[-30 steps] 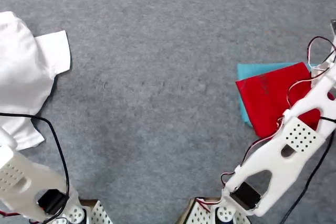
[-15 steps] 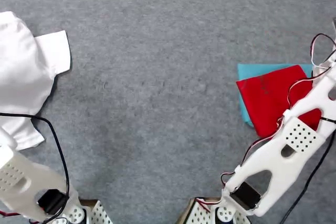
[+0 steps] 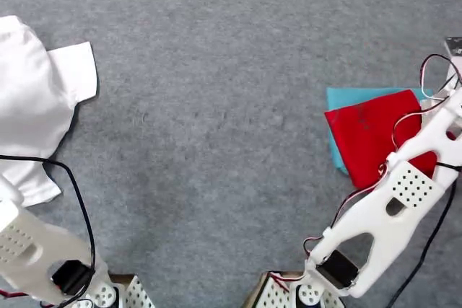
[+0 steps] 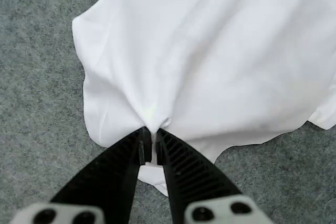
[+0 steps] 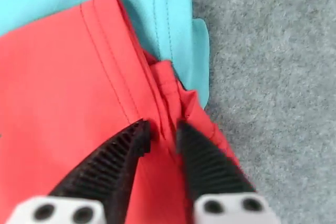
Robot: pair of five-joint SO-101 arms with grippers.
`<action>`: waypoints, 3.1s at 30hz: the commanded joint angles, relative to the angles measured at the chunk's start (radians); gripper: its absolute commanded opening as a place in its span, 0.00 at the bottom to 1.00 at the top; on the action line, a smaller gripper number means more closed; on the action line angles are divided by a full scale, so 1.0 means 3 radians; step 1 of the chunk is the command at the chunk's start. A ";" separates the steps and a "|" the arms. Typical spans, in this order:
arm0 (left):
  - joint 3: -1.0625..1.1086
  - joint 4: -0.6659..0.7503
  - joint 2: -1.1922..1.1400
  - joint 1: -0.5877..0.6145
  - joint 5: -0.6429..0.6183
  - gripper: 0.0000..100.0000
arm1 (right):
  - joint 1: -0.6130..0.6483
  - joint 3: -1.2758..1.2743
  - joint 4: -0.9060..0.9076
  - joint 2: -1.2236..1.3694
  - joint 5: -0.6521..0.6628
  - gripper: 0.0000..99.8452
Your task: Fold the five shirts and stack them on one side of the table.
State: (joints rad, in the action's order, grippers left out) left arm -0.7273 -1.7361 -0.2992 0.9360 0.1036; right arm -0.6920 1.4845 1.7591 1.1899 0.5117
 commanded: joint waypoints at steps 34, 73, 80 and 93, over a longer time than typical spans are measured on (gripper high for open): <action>-0.0005 0.0000 0.0033 0.0026 0.0031 0.02 | 0.0366 0.0621 -0.0537 -0.0033 -0.0179 0.00; -0.0005 0.0000 0.0033 0.0020 0.0026 0.02 | -0.0330 -0.1476 0.0092 -0.1782 0.0133 0.25; -0.0005 0.0000 0.0033 0.0020 0.0026 0.02 | -0.0263 -0.2775 -0.0465 -0.2222 -0.0041 0.25; -0.0005 -0.0015 0.0033 0.0031 0.0031 0.02 | -0.0591 -0.3276 -0.1371 -0.2217 -0.0082 0.11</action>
State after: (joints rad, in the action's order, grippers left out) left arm -0.7242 -1.7361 -0.2992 0.9390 0.1036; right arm -0.8362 0.5086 1.3817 0.6084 0.4994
